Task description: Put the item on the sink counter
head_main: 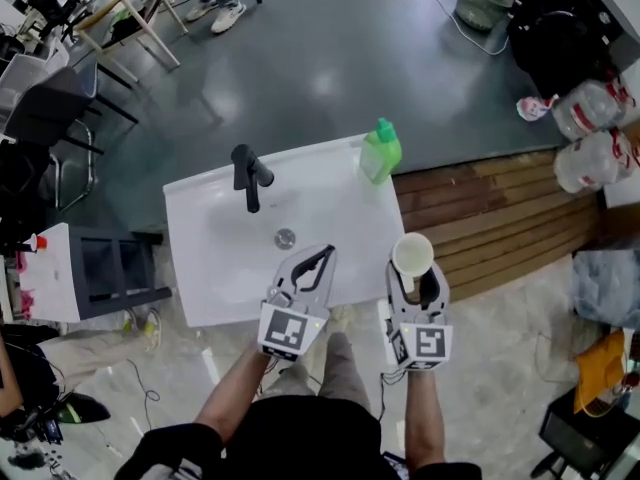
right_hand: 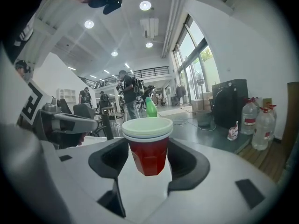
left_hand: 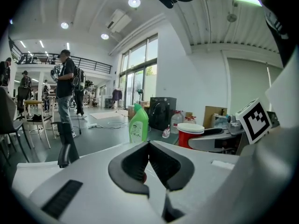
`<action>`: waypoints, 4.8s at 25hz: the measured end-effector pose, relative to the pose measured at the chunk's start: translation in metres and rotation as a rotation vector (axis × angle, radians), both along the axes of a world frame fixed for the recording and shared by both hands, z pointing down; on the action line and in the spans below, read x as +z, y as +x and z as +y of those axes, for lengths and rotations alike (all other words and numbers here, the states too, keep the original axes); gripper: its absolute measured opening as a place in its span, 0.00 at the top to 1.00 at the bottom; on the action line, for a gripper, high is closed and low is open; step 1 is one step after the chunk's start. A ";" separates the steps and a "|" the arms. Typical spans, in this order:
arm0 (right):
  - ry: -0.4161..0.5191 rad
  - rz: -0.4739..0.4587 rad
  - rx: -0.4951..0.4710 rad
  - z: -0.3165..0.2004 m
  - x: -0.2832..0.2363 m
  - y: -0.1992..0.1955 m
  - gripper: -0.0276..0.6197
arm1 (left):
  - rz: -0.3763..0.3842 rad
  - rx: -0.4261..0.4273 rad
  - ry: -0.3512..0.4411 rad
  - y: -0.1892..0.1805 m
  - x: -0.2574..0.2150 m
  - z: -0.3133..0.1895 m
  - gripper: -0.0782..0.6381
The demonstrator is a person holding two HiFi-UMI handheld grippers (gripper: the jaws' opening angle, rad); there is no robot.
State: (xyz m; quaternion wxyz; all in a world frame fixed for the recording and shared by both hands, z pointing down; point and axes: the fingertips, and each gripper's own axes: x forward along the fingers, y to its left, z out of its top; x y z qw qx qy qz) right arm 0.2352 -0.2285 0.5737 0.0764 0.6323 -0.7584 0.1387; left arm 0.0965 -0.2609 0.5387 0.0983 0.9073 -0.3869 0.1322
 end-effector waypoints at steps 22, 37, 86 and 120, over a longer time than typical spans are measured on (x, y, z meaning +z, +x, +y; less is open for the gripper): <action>-0.098 -0.016 -0.084 -0.038 0.075 0.003 0.55 | -0.024 -0.072 -0.135 0.008 0.068 -0.030 0.89; -0.120 -0.024 -0.110 -0.050 0.098 0.004 0.55 | -0.031 -0.096 -0.168 0.011 0.087 -0.035 0.89; -0.067 0.059 -0.086 -0.019 0.066 0.002 0.48 | -0.024 -0.080 -0.088 0.004 0.043 -0.005 0.89; 0.176 0.053 -0.120 0.054 -0.103 -0.094 0.68 | 0.012 -0.176 0.153 -0.110 -0.110 0.080 0.89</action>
